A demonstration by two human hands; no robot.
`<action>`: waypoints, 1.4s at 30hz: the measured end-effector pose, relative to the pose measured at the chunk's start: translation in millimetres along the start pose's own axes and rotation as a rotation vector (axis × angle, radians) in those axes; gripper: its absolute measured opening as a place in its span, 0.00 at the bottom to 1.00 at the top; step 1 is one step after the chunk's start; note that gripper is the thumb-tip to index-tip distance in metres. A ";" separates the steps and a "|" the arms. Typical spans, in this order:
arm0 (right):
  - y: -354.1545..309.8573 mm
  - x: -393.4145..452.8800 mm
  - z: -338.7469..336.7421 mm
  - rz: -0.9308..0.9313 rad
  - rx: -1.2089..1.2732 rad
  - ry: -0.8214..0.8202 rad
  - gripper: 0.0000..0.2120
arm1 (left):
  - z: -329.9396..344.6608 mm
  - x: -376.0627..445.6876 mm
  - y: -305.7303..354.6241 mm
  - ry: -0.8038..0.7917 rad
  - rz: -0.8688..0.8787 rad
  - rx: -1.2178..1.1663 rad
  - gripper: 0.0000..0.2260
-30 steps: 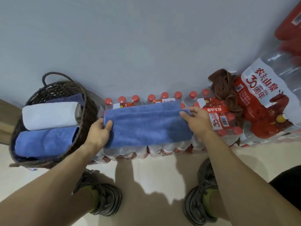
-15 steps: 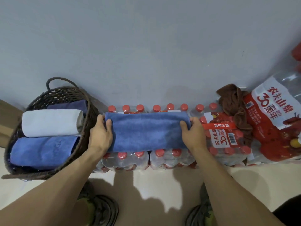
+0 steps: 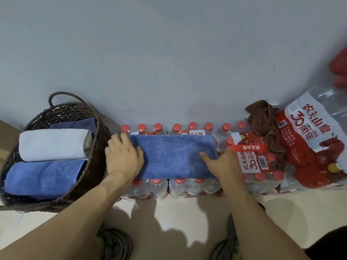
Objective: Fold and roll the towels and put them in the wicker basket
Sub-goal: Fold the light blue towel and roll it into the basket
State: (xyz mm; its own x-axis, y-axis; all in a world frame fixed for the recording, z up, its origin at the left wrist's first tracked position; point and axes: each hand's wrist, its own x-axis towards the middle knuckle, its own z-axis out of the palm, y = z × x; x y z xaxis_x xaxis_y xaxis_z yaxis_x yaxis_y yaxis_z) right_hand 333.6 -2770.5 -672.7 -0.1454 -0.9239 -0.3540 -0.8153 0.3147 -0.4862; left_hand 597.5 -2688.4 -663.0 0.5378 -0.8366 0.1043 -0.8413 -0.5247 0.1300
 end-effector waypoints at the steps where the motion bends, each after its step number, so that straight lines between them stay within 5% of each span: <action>1: 1.7 -1.7 -0.7 0.017 -0.003 -0.038 0.37 | 0.7 -3.6 7.4 0.054 0.097 -0.030 0.20; 5: 3.1 -7.2 -13.3 0.058 0.086 -0.099 0.33 | 13.8 -28.1 34.7 -0.098 0.360 -0.271 0.25; 10: 4.3 -9.9 -29.7 0.084 0.228 -0.264 0.13 | 43.3 -61.8 42.7 -0.283 0.416 0.097 0.27; 14: 6.0 -12.4 -48.4 0.175 0.487 -0.331 0.06 | 36.9 -59.9 56.4 -0.308 0.356 0.019 0.28; 20: 16.2 -14.0 -62.4 0.377 0.726 -0.256 0.10 | 34.4 -76.5 79.0 -0.354 0.504 0.061 0.28; 26: -10.1 -23.9 -61.6 0.166 0.812 -0.264 0.17 | 9.4 -48.6 97.0 -0.524 0.470 -0.112 0.29; 29: -34.5 -36.5 -49.0 0.014 0.873 -0.317 0.23 | -19.5 -21.4 98.2 -0.415 0.309 -0.668 0.10; 33: -64.6 -58.2 -20.9 -0.193 0.847 -0.381 0.26 | -44.4 -2.8 87.2 -0.991 -0.216 -1.356 0.21; 35: -75.1 -71.1 -5.8 -0.330 0.738 -0.470 0.24 | -45.1 -0.1 75.8 -1.082 -0.241 -1.420 0.20; 39: -80.5 -79.1 9.6 -0.383 0.611 -0.533 0.16 | -35.9 0.0 57.1 -0.914 -0.318 -1.410 0.14; 42: -73.7 -73.0 11.7 -0.250 0.573 -0.296 0.18 | -22.3 2.4 40.3 -0.789 -0.342 -1.220 0.10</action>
State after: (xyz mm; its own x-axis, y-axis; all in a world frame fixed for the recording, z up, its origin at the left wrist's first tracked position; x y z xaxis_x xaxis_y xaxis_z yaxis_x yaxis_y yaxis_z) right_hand 410.8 -2723.7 -620.4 0.2340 -0.9108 -0.3402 -0.3682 0.2408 -0.8980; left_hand 566.1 -2708.1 -635.6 0.1927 -0.7801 -0.5952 0.0927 -0.5894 0.8025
